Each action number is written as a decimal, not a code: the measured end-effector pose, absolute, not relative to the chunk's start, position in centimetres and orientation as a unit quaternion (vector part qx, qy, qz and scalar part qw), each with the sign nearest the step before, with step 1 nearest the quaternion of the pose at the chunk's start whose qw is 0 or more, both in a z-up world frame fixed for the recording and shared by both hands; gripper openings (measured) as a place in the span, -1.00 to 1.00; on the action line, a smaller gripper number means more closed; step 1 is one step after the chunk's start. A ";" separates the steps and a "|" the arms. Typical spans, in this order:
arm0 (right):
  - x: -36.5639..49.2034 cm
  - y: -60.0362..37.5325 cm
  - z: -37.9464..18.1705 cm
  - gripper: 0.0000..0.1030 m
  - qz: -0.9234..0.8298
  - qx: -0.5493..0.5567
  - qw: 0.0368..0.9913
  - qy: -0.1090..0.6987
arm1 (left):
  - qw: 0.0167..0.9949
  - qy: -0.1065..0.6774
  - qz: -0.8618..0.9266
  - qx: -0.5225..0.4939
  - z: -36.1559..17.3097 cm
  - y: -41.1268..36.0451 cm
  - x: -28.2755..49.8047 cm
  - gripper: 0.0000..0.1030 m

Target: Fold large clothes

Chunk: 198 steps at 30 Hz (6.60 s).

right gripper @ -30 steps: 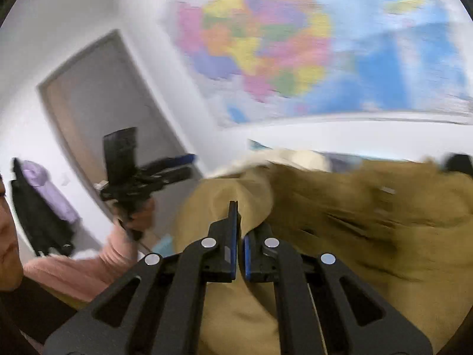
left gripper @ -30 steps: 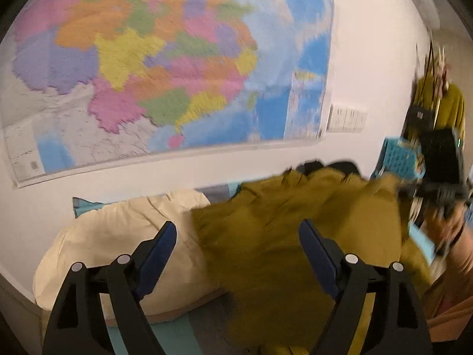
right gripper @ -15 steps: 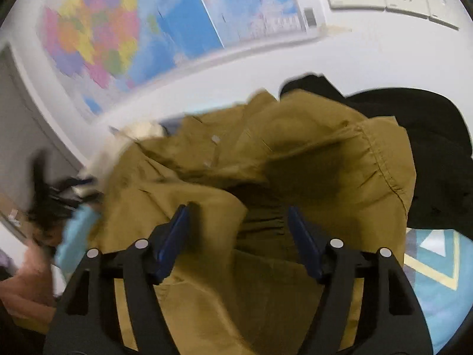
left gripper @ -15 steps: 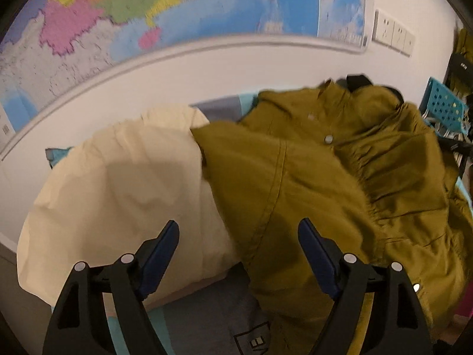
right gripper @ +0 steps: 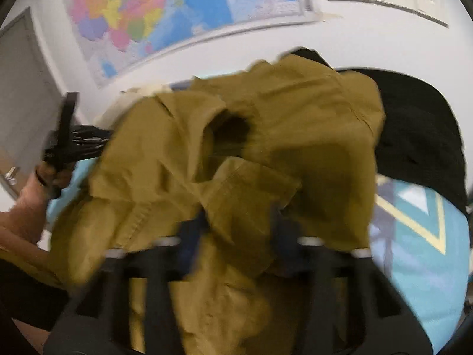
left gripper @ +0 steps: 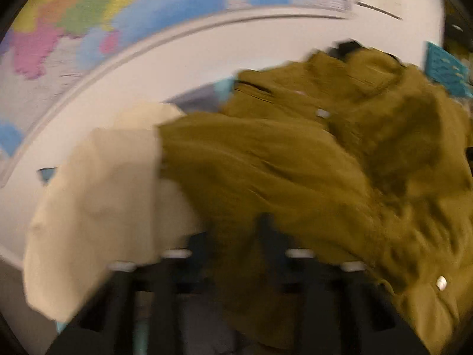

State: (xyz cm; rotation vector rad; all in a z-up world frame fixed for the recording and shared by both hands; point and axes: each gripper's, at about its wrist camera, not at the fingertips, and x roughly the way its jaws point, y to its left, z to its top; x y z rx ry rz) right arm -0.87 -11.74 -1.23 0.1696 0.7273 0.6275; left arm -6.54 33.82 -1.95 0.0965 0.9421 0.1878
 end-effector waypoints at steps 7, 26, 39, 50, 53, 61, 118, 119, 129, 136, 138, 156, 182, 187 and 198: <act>1.8 -16.7 6.6 -0.83 0.301 0.135 0.891 0.313 | 0.906 0.406 0.113 -0.047 1.0 37.0 -8.5 -0.88; 6.3 -15.4 -1.8 -0.42 0.255 0.119 0.881 0.381 | 0.931 0.344 0.114 -0.034 2.8 34.8 -10.4 0.10; 9.0 -14.7 -2.7 -0.86 0.208 0.113 0.884 0.403 | 0.901 0.426 0.084 0.005 -3.4 30.2 -5.7 0.13; 4.0 -15.7 0.8 -0.20 0.200 0.137 0.913 0.329 | 0.907 0.400 0.120 0.047 -2.0 28.7 -6.5 0.14; 2.3 -14.4 2.0 -0.16 0.193 0.119 0.926 0.302 | 0.912 0.393 0.113 0.040 -1.3 28.3 -7.0 0.17; 1.8 -10.7 2.4 -0.11 0.180 0.057 0.937 0.294 | 0.916 0.385 0.102 0.048 -0.7 26.8 -7.8 0.25; 3.9 -3.7 -3.6 -0.14 0.284 0.071 0.865 0.407 | 0.894 0.442 0.071 0.000 -4.0 27.5 -6.9 0.33; 3.6 -3.8 -3.5 -0.13 0.283 0.072 0.867 0.405 | 0.895 0.439 0.075 0.004 -3.8 27.3 -7.0 0.33; -0.5 -2.6 -1.9 -0.01 0.313 0.053 0.865 0.389 | 0.900 0.431 0.070 0.001 -3.2 27.3 -10.0 0.33; -0.1 -1.8 -3.7 0.02 0.301 0.059 0.863 0.401 | 0.896 0.435 0.087 -0.005 -3.5 27.4 -10.3 0.35; -0.5 -2.0 -3.6 0.04 0.301 0.062 0.864 0.399 | 0.900 0.425 0.092 -0.007 -2.9 27.3 -11.1 0.35; -9.2 -7.9 -0.4 0.33 0.315 0.122 0.874 0.350 | 0.906 0.397 0.145 -0.023 -0.4 26.7 -20.7 0.51; -18.5 -21.6 -6.1 0.69 0.191 0.252 0.876 0.365 | 0.868 0.469 0.030 -0.162 -4.1 27.1 -30.8 0.70; -19.1 -21.9 -6.8 0.71 0.188 0.261 0.872 0.369 | 0.864 0.469 -0.025 -0.180 -4.0 25.8 -31.1 0.80; -20.4 -21.1 -7.8 0.79 0.258 0.288 0.845 0.369 | 0.856 0.448 -0.086 -0.245 -4.1 25.6 -30.5 0.87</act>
